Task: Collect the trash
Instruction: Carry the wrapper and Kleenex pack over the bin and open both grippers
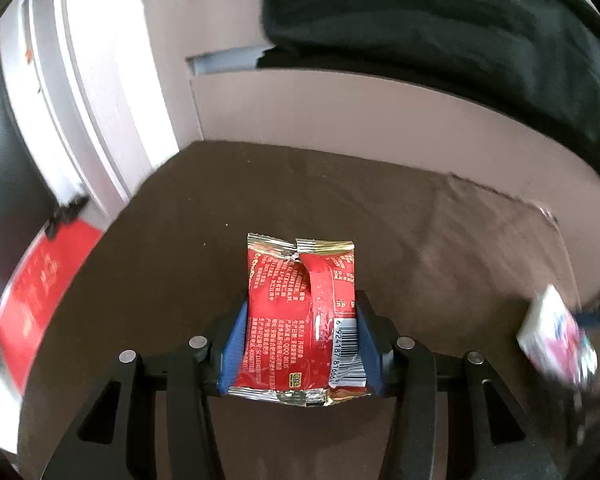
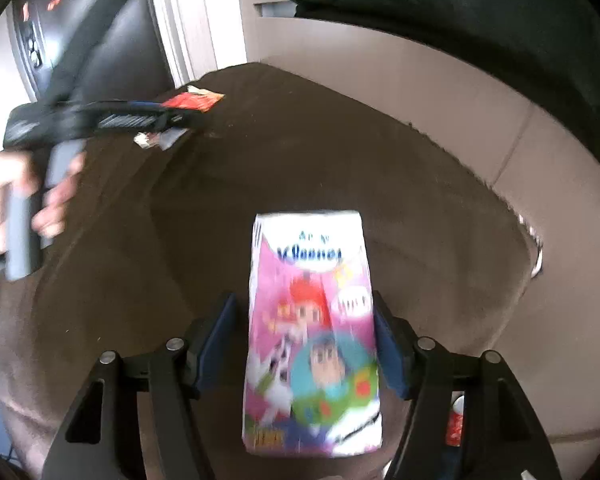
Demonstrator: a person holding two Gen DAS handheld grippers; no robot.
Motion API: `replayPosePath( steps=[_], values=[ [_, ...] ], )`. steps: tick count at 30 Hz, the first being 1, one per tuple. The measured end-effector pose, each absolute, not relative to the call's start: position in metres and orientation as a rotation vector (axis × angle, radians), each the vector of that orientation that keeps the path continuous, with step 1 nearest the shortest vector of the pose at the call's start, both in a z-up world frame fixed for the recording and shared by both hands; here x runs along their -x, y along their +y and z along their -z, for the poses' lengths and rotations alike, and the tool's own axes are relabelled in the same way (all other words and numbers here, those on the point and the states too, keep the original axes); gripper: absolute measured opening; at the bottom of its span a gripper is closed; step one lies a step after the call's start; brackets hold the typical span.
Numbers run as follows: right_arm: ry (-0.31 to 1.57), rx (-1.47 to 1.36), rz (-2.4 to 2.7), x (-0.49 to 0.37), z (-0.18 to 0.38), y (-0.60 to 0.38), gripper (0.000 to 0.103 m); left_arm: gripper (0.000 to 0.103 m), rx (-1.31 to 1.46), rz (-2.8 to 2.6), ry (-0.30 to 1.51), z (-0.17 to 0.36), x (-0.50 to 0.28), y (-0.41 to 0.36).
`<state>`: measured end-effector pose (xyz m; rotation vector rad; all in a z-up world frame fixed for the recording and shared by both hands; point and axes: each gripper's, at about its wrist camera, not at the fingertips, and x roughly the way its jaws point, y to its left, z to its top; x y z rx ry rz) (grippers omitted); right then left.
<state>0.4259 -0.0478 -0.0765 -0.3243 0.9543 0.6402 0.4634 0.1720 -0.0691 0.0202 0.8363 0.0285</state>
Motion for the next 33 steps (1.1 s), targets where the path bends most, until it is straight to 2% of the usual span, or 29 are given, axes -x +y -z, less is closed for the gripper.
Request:
replayPosePath(
  steps=[3,5,8,20,28,33],
  values=[
    [0.963,0.311,-0.619,-0.443,0.072,-0.038,0.060,0.050,-0.021,-0.004,0.817,0.060,-0.443,0.165],
    [0.969,0.297,-0.602,-0.450,0.068,-0.034,0.049,0.050,-0.019,0.009,0.807,0.052,-0.433,0.160],
    [0.955,0.256,-0.579,-0.451,0.058,-0.033,0.046,0.050,-0.018,0.014,0.794,0.040,-0.416,0.155],
    [0.775,0.089,-0.528,-0.369,-0.023,-0.103,0.044,0.050,-0.011,0.101,0.675,-0.026,-0.327,0.105],
    [0.608,0.038,-0.401,-0.301,-0.091,-0.195,0.044,0.050,0.016,0.328,0.609,-0.072,-0.286,-0.005],
    [0.578,-0.014,-0.259,-0.271,-0.100,-0.278,0.044,0.050,0.047,0.451,0.662,-0.051,-0.288,-0.083]
  ],
)
